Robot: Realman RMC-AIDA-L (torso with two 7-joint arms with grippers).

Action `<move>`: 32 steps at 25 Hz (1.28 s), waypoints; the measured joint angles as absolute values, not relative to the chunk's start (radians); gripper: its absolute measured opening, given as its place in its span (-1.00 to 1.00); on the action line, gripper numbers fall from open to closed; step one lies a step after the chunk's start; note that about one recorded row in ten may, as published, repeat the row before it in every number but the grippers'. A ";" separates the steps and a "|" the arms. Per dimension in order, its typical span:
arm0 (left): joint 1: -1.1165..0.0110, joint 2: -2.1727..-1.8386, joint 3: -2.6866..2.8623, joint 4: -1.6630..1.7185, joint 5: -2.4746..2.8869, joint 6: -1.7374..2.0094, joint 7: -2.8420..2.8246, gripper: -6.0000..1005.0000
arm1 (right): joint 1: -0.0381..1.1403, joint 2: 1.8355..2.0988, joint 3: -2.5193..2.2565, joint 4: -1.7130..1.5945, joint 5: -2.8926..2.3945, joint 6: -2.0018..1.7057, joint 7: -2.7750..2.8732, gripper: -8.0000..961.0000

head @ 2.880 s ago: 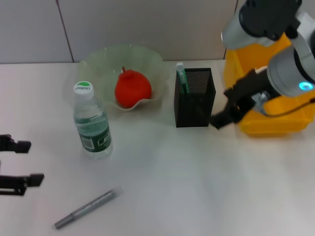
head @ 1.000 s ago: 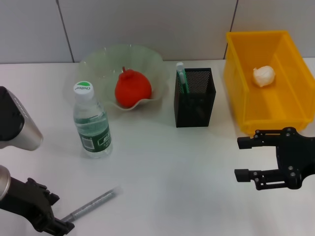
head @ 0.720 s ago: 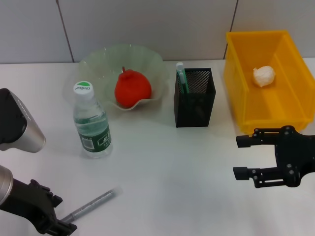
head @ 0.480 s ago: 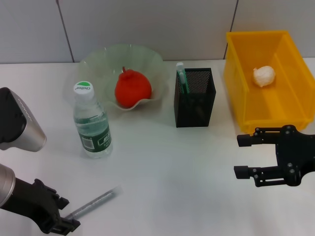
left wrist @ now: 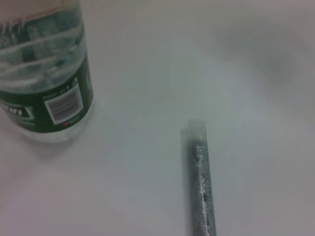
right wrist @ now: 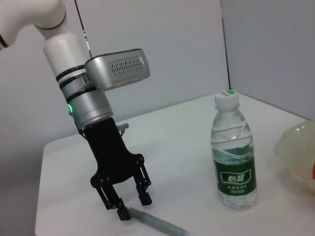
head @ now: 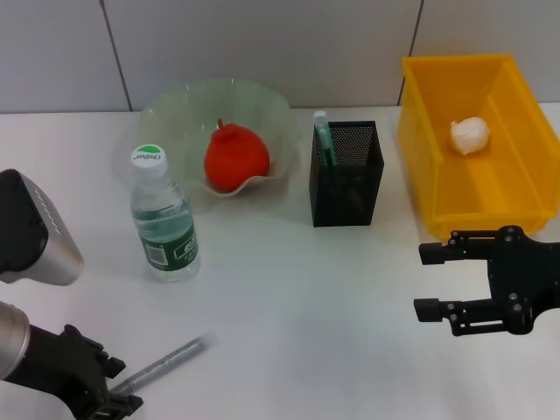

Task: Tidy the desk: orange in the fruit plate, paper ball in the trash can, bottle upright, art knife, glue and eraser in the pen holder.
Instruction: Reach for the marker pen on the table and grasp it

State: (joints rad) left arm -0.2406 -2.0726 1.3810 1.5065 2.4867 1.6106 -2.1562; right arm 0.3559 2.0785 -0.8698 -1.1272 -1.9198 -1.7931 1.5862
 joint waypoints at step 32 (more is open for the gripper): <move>-0.233 -2.072 1.464 1.476 2.543 1.527 -2.141 -0.28 | 0.369 2.077 -0.864 -1.137 -1.919 -1.793 1.623 0.57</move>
